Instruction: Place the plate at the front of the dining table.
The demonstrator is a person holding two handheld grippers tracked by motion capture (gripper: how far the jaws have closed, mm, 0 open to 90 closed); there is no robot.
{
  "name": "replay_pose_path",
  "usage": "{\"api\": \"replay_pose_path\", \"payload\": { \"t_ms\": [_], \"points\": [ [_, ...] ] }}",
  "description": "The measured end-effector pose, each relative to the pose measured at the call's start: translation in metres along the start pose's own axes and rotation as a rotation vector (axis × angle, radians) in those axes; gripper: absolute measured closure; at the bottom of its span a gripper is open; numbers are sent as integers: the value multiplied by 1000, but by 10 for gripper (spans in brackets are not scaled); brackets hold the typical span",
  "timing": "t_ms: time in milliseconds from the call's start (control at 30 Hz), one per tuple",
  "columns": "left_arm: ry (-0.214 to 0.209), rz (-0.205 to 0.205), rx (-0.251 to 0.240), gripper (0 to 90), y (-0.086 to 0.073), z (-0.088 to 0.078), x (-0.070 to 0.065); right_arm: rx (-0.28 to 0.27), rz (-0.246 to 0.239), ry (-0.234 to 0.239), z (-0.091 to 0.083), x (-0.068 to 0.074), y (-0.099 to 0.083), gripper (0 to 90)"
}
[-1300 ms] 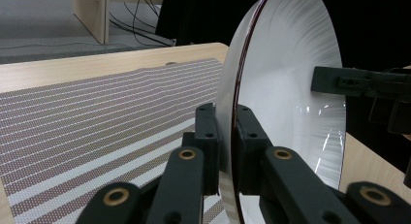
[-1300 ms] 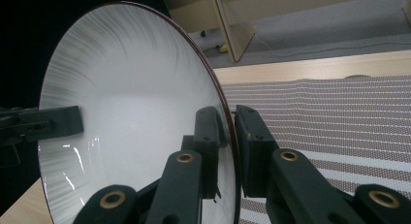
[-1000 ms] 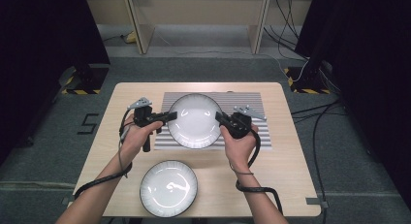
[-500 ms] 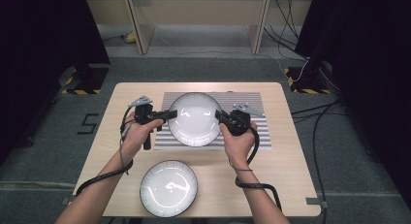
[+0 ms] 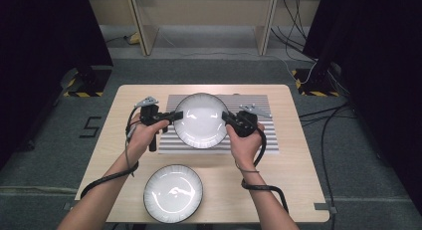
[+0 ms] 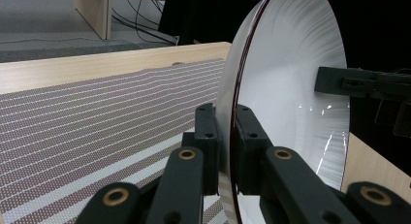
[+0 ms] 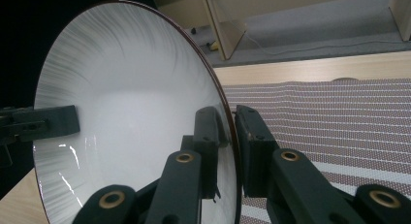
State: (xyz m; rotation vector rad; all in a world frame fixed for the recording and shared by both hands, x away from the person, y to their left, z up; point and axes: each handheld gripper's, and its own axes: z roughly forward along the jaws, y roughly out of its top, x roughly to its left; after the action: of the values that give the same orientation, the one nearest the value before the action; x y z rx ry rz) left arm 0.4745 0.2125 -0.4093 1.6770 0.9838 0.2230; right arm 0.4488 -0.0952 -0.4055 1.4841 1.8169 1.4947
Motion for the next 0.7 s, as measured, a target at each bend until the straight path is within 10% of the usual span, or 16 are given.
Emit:
{"api": "replay_pose_path", "payload": {
  "t_ms": [700],
  "points": [
    [10, -7, 5, 821, 6, 9, 5, 6, 1, -20, 8, -4, 6, 799]
  ]
}}
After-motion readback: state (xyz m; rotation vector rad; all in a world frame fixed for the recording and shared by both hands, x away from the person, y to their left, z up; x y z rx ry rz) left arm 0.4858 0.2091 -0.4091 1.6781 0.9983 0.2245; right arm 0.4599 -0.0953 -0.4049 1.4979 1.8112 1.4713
